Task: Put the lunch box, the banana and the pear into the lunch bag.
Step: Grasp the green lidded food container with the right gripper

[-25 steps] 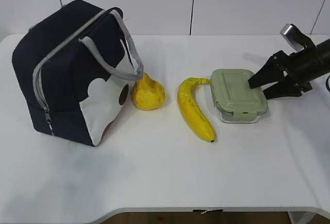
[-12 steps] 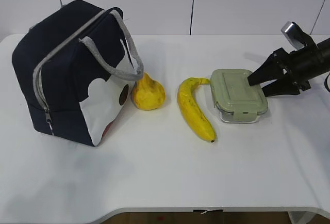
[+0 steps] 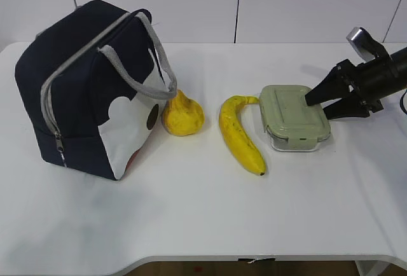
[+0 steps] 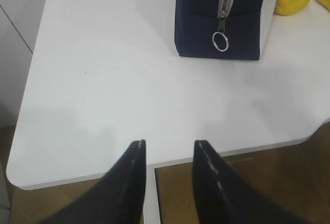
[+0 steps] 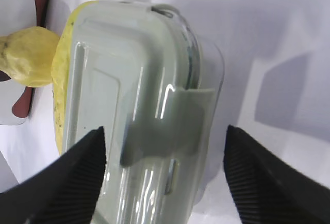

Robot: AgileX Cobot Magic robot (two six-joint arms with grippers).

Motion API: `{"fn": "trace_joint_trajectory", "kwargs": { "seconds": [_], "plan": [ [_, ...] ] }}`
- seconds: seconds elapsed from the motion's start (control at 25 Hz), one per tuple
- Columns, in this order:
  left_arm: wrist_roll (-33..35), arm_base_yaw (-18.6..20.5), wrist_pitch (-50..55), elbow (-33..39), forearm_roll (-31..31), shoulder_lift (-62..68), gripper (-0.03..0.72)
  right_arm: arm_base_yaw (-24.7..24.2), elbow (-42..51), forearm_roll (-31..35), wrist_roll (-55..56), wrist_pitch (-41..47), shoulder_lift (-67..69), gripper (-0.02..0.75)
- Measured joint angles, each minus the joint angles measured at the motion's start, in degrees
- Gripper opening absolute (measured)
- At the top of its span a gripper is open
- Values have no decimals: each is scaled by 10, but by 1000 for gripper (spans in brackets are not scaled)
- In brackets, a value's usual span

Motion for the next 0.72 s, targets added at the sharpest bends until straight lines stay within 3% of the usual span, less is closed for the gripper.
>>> {"fn": "trace_joint_trajectory", "kwargs": {
  "seconds": [0.72],
  "plan": [
    [0, 0, 0, 0, 0, 0, 239, 12, 0, 9, 0, -1, 14, 563]
  ]
}}
